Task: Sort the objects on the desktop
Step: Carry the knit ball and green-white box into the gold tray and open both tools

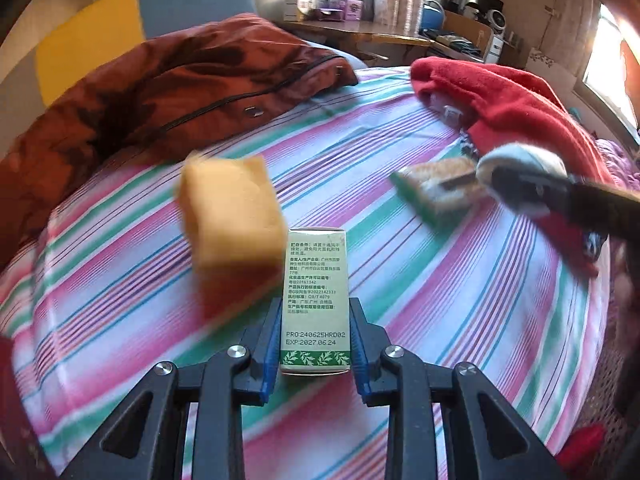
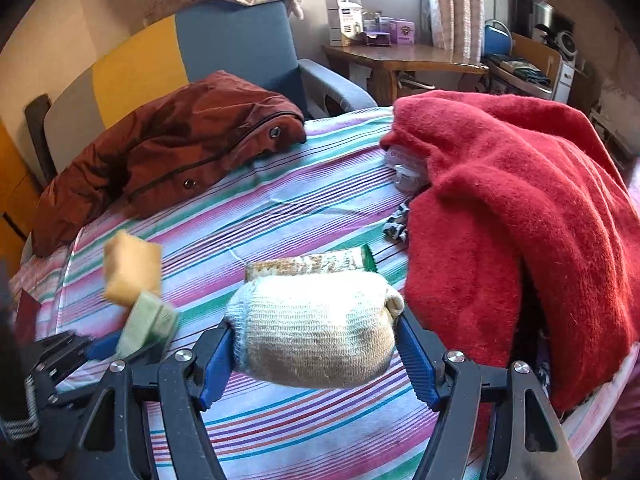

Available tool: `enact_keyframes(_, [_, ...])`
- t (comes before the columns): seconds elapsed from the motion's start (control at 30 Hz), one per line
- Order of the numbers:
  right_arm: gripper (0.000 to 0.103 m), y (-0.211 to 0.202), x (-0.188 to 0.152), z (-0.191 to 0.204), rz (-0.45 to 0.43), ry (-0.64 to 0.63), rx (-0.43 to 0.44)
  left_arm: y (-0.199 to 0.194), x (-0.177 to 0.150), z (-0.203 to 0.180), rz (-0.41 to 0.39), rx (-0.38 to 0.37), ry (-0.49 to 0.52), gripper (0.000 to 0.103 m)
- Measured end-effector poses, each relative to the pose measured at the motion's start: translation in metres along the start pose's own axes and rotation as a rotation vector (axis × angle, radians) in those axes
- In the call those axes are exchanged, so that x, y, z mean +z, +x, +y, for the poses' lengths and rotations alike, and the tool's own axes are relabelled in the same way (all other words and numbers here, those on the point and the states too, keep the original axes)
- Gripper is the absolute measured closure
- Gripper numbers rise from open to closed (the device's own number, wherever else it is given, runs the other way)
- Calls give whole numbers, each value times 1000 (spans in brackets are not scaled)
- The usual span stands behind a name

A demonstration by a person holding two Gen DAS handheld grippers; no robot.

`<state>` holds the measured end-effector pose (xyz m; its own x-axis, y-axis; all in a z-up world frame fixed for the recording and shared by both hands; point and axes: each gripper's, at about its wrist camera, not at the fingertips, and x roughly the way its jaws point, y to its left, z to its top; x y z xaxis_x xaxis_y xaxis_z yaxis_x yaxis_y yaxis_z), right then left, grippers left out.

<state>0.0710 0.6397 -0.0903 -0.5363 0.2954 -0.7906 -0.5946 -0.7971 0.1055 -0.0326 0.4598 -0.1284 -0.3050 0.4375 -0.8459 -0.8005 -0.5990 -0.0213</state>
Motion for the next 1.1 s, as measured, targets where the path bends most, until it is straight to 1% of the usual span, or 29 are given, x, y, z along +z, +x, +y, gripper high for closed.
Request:
enact_keyframes(0.07, [30,0,-1,4,2,-16,11,-6,-13,10,13,3,-23,74])
enact_keyframes(0.23, [30,0,-5,18,-3,-79,25,-28,-45,34,-6,46,-77,74])
enact_keyframes(0.47, [30,5,-13,38,11,-171,31,-48,-76,58,-24,100,-123,74])
enact_keyframes(0.53, [30,5,-16,45,16,-196,60,-54,-83,62,-27,103,-137,74])
enact_keyframes(0.63, [30,5,-21,57,34,-235,117,-61,-89,66,-37,105,-152,74])
enact_keyframes(0.73, [30,7,-27,67,61,-266,154,-74,-93,70,-68,112,-161,74])
enact_keyframes(1.0, [30,9,-39,87,102,-311,178,-119,-93,85,-166,142,-187,74])
enact_keyframes(1.1, [30,10,-42,93,111,-325,182,-132,-94,91,-191,153,-197,74])
